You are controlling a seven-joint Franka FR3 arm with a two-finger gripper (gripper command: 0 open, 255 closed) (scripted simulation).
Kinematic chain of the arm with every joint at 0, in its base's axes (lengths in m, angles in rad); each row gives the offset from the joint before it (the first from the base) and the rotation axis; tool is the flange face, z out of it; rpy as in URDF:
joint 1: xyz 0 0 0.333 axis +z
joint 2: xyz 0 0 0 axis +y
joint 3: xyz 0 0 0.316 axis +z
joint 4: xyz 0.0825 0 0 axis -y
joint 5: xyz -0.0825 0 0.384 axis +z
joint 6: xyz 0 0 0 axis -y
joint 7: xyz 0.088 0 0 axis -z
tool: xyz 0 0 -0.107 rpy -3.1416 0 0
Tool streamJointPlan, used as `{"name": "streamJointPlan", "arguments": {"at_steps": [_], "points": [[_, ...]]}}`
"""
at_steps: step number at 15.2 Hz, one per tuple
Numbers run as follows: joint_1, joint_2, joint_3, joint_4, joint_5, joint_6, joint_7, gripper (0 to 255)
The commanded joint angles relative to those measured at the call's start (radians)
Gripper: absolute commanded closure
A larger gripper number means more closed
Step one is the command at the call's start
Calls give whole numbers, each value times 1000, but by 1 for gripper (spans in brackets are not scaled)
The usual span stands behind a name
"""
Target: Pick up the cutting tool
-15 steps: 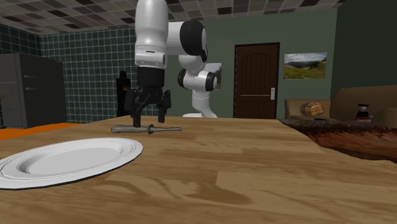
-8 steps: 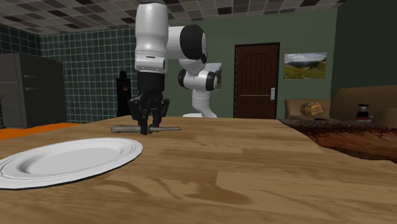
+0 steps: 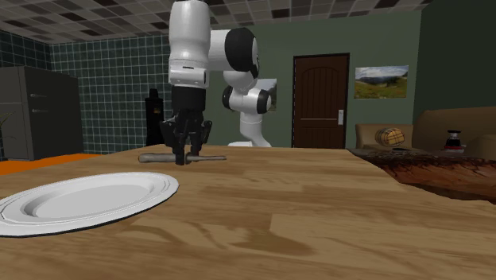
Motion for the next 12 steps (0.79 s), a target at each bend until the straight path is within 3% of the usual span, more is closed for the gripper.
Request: {"name": "streamJointPlan", "arguments": {"at_steps": [1, 8, 12], "points": [[-6, 10, 0, 38, 4, -28, -2, 255], [-47, 79, 2, 245, 31, -166, -11, 255], [-94, 157, 9, 434, 61, -277, -14, 255]]}}
